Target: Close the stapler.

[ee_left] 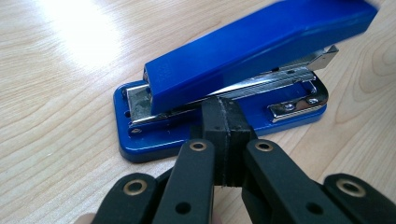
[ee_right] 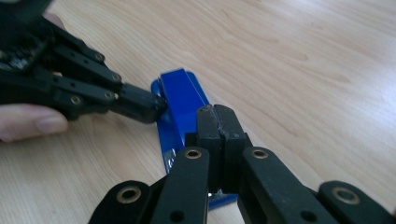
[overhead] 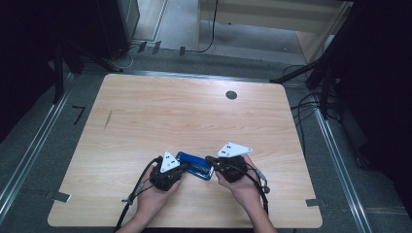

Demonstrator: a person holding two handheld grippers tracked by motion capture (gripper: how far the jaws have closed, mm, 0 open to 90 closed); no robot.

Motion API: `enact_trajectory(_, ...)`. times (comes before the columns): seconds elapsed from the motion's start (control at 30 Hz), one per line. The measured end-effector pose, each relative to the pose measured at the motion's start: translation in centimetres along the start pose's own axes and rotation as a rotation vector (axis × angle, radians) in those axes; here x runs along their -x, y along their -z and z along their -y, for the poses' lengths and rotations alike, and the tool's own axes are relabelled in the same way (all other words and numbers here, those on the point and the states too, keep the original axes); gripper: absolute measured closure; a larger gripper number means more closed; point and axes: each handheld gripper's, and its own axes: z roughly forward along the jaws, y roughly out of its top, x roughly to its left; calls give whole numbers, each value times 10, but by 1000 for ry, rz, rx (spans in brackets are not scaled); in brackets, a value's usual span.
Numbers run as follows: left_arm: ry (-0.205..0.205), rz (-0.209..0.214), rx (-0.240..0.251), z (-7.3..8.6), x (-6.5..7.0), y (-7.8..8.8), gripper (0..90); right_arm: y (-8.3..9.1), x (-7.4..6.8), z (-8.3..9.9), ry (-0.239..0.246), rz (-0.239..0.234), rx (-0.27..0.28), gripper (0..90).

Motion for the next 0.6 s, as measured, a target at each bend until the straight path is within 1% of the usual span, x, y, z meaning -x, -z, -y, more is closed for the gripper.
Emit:
enact_trajectory(0.03,1,1,1,0,0,0,900,0,1,3,-3,3,-2,900)
enact_trajectory(0.1,0,0,2,0,0,0,900,0,2,6,-18,-3,11,900)
enact_trajectory(0.17,1,0,2,0,0,0,900,2,2,8,-28,3,20,900)
enact_trajectory(0.27,0,2,2,0,0,0,900,3,-1,10,-12,17,21,900)
enact_trajectory(0.33,-1,2,1,0,1,0,900,3,-4,12,-20,17,21,900)
enact_trajectory(0.37,-1,3,1,0,1,0,900,2,-5,13,-20,24,14,900)
enact_trajectory(0.4,-4,5,-2,0,0,0,900,0,-7,16,-10,27,2,900)
enact_trajectory(0.47,-5,5,-4,0,0,0,900,-2,-7,18,-32,6,23,900)
enact_trajectory(0.5,-5,5,-4,0,0,0,900,-2,-7,19,-44,9,27,900)
enact_trajectory(0.6,-4,7,-14,1,1,0,900,-2,-7,21,-57,13,39,900)
